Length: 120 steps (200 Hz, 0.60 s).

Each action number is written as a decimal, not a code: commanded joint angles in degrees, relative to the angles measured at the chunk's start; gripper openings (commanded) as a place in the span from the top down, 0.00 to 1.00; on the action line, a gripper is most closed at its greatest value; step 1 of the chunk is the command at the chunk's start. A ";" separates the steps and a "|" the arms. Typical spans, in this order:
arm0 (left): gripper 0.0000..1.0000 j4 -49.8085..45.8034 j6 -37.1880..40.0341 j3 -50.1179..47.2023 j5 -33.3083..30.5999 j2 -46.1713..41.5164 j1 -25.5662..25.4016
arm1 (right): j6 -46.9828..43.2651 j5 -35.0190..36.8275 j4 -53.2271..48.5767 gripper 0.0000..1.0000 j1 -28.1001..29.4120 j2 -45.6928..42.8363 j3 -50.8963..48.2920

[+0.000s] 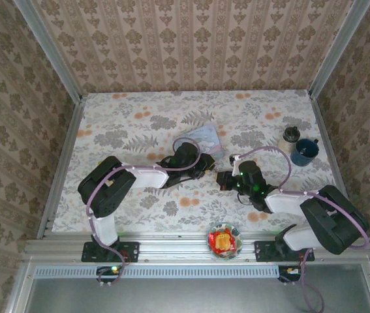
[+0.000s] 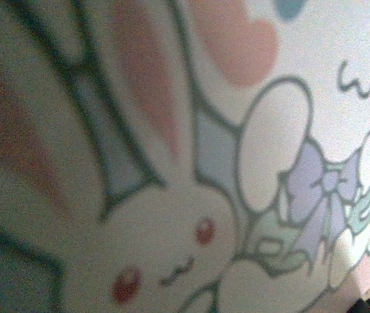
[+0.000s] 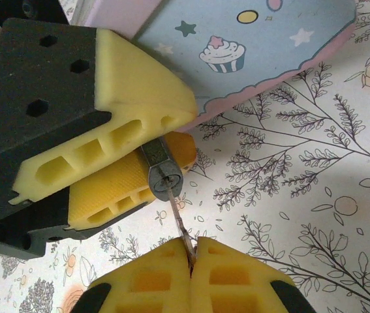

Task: Unlock a padlock with a key

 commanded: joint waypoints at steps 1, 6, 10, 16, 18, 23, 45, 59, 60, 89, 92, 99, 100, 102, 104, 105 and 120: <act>1.00 -1.19 -7.36 -1.47 5.01 1.12 -0.94 | -1.07 -3.77 -0.72 1.00 0.20 -0.33 0.86; 1.00 -1.25 -7.24 -1.48 5.03 1.12 -0.87 | -0.98 -3.62 -0.72 1.00 0.19 -0.34 0.86; 1.00 -1.41 -7.11 -1.42 5.12 1.12 -0.93 | -0.97 -3.63 -0.58 1.00 0.15 -0.36 0.79; 1.00 -1.60 -7.02 -1.43 5.20 1.04 -1.01 | -0.97 -3.61 -0.48 1.00 0.02 -0.43 0.77; 1.00 -1.61 -6.98 -1.43 5.21 1.03 -0.99 | -0.97 -3.61 -0.41 1.00 0.02 -0.43 0.77; 1.00 -1.76 -6.99 -1.38 5.28 1.03 -1.01 | -0.97 -3.61 -0.31 1.00 -0.11 -0.52 0.86; 1.00 -2.29 -6.69 -1.34 5.54 1.21 -1.02 | -0.93 -3.78 -0.01 1.00 -0.68 -0.78 1.34; 1.00 -2.61 -6.74 -1.12 5.80 1.60 -1.13 | -1.21 -3.78 -0.04 1.00 -1.03 -0.78 1.86; 1.00 -2.69 -6.72 -1.12 5.81 1.58 -1.13 | -1.22 -3.78 0.01 1.00 -1.04 -0.78 1.89; 1.00 -3.21 -7.19 -0.38 6.73 2.76 -1.56 | -2.10 -4.39 -0.97 1.00 -1.12 0.52 3.75; 1.00 -3.29 -7.25 -0.30 6.85 2.93 -1.60 | -2.11 -4.54 -0.85 1.00 -1.13 0.68 3.87; 1.00 -3.81 -7.17 0.06 7.17 3.21 -1.74 | -2.11 -4.81 -0.91 1.00 -1.13 0.71 4.21; 1.00 -3.90 -7.16 0.13 7.20 3.26 -1.70 | -2.11 -4.87 -0.91 1.00 -1.13 0.71 4.29; 1.00 -4.12 -7.11 0.18 7.29 3.37 -1.73 | -2.16 -4.98 -0.91 1.00 -1.13 0.98 4.36; 1.00 -4.28 -7.07 0.33 7.42 3.44 -1.81 | -2.19 -5.07 -0.91 1.00 -1.13 2.14 4.42; 1.00 -4.36 -7.02 0.35 7.46 3.51 -1.78 | -2.20 -5.13 -0.91 1.00 -1.13 2.39 4.48; 1.00 -6.07 -6.63 1.30 8.62 4.22 -1.91 | -2.12 -4.98 -1.71 1.00 -1.13 4.04 5.39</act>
